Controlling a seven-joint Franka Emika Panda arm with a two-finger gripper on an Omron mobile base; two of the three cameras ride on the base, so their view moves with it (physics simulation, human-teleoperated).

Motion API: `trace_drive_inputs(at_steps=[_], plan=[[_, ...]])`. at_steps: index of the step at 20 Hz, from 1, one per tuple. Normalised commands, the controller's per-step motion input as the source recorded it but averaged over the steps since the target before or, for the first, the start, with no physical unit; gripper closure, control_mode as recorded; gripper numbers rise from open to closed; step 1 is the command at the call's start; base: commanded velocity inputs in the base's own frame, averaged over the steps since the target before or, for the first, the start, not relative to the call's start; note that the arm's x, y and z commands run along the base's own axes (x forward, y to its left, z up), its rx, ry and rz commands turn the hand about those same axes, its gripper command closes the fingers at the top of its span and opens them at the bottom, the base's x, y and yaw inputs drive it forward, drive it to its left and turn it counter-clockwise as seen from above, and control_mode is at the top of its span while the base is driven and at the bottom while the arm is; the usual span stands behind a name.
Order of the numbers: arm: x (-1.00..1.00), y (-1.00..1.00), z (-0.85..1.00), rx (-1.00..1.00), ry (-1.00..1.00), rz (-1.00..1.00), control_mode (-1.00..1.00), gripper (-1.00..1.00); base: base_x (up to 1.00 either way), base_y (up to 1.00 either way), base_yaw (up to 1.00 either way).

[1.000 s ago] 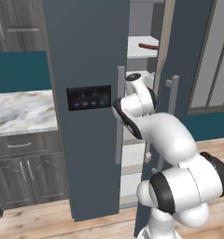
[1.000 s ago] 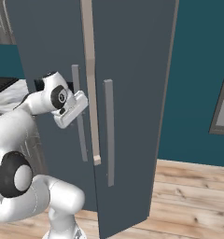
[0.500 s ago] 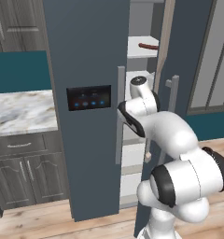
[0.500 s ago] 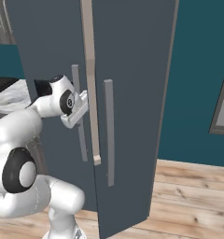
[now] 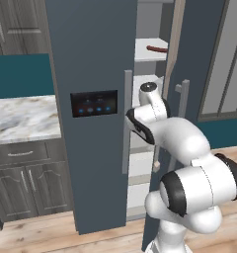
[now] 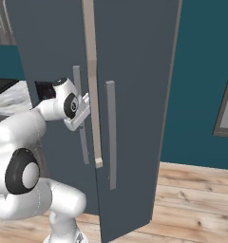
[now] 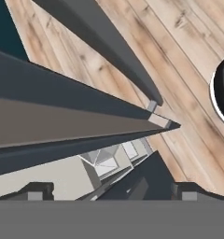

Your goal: Retrieve the sausage and cheese from the fridge and place them on the cutting board on the counter.

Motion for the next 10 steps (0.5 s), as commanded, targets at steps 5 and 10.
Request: trace_drive_inputs(at_steps=[5,10], plan=[[0.19,0.00,0.00,0.06,0.00,-0.06,-1.00,-1.00,0.00,0.00,0.00],[0.00,-0.17,-0.01,0.02,0.00,-0.10,-1.00,-1.00,0.00,0.00,0.00]])
